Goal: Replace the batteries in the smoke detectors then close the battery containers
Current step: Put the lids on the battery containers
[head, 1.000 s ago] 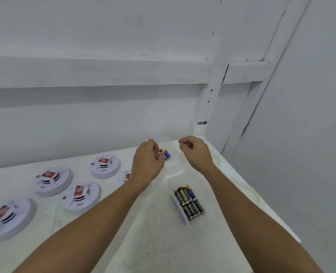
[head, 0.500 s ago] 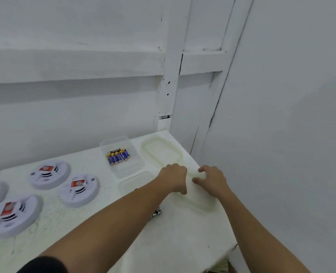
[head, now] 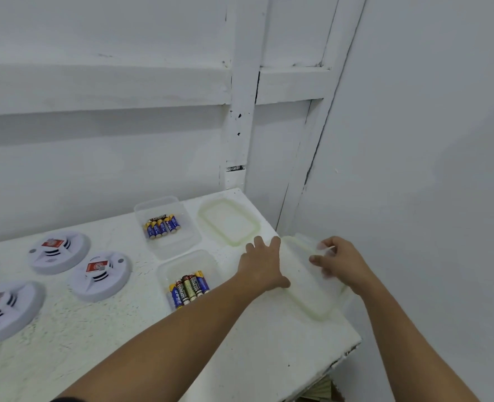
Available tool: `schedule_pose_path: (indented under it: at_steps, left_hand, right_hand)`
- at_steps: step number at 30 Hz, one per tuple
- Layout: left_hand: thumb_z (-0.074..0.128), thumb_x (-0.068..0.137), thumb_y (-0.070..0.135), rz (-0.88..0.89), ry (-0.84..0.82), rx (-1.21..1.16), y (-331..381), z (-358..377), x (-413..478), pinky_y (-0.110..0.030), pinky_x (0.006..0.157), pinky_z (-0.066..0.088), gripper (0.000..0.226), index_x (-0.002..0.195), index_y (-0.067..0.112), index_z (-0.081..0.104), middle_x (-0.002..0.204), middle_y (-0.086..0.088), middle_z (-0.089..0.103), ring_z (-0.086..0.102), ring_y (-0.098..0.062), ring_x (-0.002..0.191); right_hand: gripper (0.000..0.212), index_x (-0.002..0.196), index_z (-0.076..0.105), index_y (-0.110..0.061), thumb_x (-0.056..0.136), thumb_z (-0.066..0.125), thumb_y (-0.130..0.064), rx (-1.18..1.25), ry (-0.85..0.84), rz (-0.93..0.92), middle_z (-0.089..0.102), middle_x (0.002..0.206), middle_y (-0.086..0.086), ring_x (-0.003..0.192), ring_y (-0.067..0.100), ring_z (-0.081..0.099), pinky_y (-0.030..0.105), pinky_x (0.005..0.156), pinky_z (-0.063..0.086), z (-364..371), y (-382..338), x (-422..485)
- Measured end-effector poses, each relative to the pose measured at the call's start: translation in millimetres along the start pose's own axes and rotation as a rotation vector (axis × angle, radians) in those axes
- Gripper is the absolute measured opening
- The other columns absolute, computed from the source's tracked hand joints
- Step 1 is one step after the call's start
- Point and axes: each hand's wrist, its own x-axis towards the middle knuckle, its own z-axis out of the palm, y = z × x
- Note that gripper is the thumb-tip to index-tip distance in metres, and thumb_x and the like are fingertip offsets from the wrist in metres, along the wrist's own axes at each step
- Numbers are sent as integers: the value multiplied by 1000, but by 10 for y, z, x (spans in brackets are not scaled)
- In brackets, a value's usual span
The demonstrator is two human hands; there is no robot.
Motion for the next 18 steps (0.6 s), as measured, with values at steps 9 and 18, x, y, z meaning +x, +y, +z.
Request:
schedule_pose_path:
  at_steps: [9,18]
  left_hand:
    - [73,76,42,-91,268,-891,-157,-509,-358,-34,72,52,67,127,30,32,99,-2,55,62,-21,87]
    - [81,70,13,-336,409,-1287,-933,-580,-1098,-34,59,53,42,105,17,58,86,-12,69,70,-26,74]
  right_hand:
    - [16,100,54,-6,87,64,-6,648,-38,-9,54,81,10,56,19,52,30,48,51,-118,-461,-243]
    - [26,109,54,-1,85,66,-3,684,-312,-46,59,87,16,59,23,64,32,55,57,763,-880,-602]
